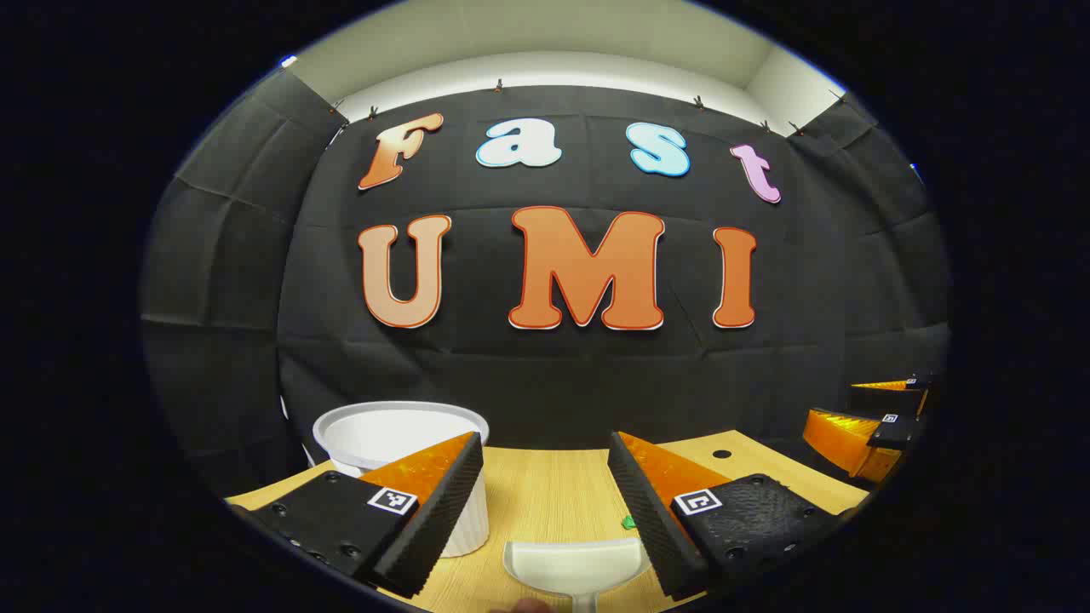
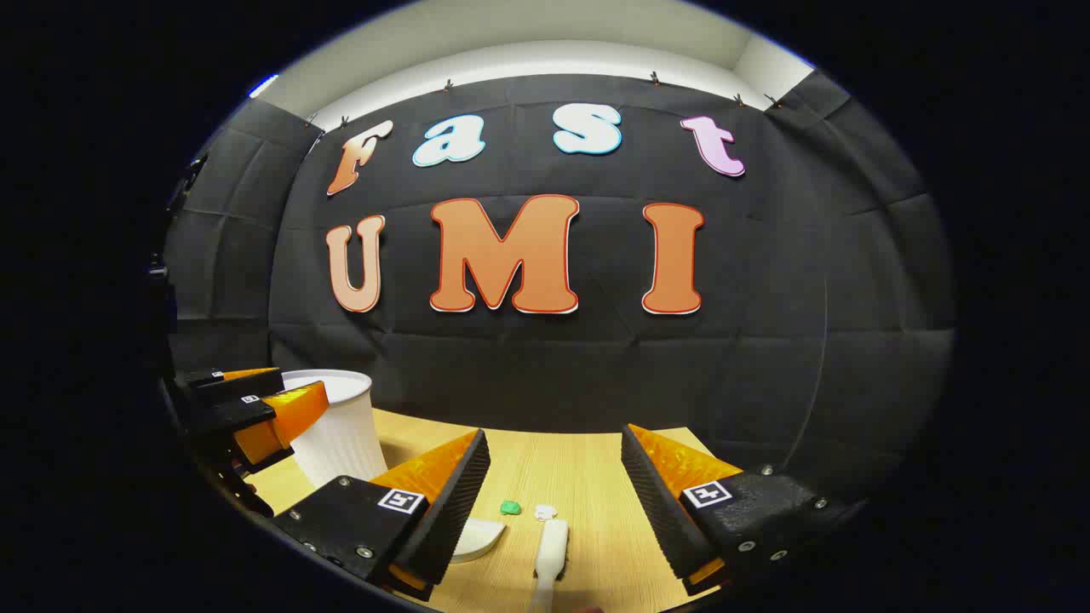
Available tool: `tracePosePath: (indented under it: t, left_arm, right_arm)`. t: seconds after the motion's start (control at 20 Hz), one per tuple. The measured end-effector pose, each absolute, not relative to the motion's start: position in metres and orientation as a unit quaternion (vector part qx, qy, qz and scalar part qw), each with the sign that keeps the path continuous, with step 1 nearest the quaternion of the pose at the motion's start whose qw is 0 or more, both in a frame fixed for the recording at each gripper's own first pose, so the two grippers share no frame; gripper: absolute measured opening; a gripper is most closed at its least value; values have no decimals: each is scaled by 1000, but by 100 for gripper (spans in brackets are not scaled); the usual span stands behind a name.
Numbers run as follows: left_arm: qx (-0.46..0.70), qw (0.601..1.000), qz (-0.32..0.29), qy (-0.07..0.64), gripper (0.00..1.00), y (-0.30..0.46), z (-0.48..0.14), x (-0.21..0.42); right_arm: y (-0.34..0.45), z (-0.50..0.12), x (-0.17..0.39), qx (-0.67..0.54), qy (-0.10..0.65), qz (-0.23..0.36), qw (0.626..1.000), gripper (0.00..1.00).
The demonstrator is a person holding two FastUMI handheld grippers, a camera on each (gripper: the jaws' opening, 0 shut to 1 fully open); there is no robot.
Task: Pick up the small broom and dustpan from the desktop, sweep the trash into the dustpan with the broom, and then empty the trash into the garbage bin.
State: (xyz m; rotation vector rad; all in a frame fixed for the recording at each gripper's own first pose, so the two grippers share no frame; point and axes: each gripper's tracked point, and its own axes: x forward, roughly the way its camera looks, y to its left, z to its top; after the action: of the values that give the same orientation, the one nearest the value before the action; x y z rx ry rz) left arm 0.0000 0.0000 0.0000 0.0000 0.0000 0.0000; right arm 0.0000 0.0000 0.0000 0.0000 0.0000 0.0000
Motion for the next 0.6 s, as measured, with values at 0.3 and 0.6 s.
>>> tracePosePath:
  t: [0.3,0.6]
  left_arm:
    - [3,1000,-10,-7,94,-2,2,-1]
    - [1,1000,-17,4,94,-1,-7,4]
  right_arm:
    - [0,-4,-2,4,5,-1,1000,94]
    - [8,-16,2,-4,23,0,1000,94]
